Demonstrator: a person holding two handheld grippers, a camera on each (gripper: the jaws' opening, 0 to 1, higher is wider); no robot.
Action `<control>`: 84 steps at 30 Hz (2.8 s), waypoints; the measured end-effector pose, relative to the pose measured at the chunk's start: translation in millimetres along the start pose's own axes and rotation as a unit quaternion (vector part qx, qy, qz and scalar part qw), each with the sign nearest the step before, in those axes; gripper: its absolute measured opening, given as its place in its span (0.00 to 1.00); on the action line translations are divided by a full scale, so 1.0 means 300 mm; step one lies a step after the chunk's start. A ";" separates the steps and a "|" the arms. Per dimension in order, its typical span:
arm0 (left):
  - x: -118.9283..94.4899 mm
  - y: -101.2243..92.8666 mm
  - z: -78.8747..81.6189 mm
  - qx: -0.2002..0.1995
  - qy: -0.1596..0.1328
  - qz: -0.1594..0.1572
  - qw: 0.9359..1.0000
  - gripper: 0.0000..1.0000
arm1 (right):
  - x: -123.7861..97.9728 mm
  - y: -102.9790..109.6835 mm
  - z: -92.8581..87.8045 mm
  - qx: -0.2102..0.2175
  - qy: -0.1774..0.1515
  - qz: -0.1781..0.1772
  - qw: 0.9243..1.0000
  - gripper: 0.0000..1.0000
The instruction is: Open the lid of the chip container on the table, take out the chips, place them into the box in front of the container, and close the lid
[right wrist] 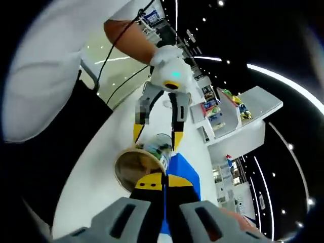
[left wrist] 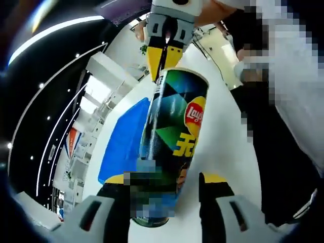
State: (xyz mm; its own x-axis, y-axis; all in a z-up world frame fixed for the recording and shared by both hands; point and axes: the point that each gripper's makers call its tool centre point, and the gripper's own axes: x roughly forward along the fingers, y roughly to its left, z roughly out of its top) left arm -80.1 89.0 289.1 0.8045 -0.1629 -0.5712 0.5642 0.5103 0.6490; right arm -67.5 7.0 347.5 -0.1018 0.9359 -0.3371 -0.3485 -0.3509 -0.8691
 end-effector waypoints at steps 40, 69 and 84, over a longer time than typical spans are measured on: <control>0.036 -0.120 0.057 0.041 0.053 -0.170 0.983 0.54 | -0.020 0.188 0.008 -0.153 0.002 0.046 0.987 0.07; 0.102 -0.135 0.016 0.079 0.098 -0.242 0.962 0.50 | -0.113 0.189 -0.101 0.035 0.013 0.034 0.999 0.36; 0.102 -0.126 0.015 0.060 0.104 -0.234 0.965 0.48 | -0.128 0.258 -0.180 0.145 0.034 0.069 0.986 0.34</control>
State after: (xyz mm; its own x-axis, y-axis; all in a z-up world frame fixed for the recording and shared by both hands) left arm -75.9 60.9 249.2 0.4086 -0.1721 -0.8963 0.8841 0.3187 0.3418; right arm -40.2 -57.6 273.6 -0.1084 0.8723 -0.4768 -0.5882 -0.4429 -0.6766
